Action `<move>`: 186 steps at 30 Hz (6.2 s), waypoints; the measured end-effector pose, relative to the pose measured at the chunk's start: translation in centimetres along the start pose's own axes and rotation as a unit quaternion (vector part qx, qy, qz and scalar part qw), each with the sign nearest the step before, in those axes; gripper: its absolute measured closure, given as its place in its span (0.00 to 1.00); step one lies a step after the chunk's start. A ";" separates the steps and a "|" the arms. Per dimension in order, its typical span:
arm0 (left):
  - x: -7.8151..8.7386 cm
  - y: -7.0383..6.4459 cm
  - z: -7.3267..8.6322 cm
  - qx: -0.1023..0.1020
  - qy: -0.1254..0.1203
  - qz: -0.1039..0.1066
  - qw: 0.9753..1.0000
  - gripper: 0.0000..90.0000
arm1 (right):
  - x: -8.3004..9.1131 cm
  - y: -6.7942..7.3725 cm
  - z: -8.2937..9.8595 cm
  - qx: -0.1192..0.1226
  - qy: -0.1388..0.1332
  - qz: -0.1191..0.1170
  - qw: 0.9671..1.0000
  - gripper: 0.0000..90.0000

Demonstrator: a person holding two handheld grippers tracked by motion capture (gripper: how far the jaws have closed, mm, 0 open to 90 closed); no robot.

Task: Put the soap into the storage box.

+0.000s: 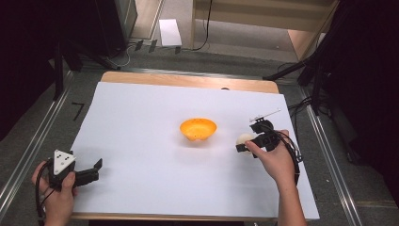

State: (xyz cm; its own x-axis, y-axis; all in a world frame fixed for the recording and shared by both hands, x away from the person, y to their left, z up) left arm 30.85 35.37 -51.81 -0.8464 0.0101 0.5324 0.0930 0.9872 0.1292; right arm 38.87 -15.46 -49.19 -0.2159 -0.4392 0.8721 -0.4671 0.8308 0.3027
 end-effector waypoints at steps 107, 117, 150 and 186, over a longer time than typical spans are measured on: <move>0.0 -0.2 0.1 -0.007 0.004 0.005 1.000 0.00 | -8.4 9.4 -10.1 0.030 0.047 -0.015 0.998 0.27; 0.0 -0.2 0.1 -0.008 0.004 0.004 1.000 0.00 | -8.9 8.9 -9.7 0.026 0.058 -0.004 0.998 0.27; -0.1 -0.2 0.1 -0.009 0.004 0.004 1.000 0.00 | -2.8 5.4 -8.0 0.002 -0.009 0.022 1.000 0.10; -0.1 -0.2 0.1 -0.010 0.004 0.002 1.000 0.00 | 0.4 0.5 -1.0 -0.034 -0.058 0.033 0.997 0.15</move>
State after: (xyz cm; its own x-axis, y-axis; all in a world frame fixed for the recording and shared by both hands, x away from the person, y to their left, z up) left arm 30.87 35.16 -51.93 -0.8418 0.0127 0.5396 0.1070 0.9838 0.1437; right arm 39.43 -14.85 -48.26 -0.3440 -0.4171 0.8412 -0.3908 0.8782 0.2757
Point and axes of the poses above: each handheld gripper's, and its own axes: x roughly backward along the jaws, z roughly out of its underside, y roughly to its left, the point moved 10 cm from there along -x, roughly forward along the jaws, and after that the axes turned 5 degrees about -z, right-handed, at the moved point
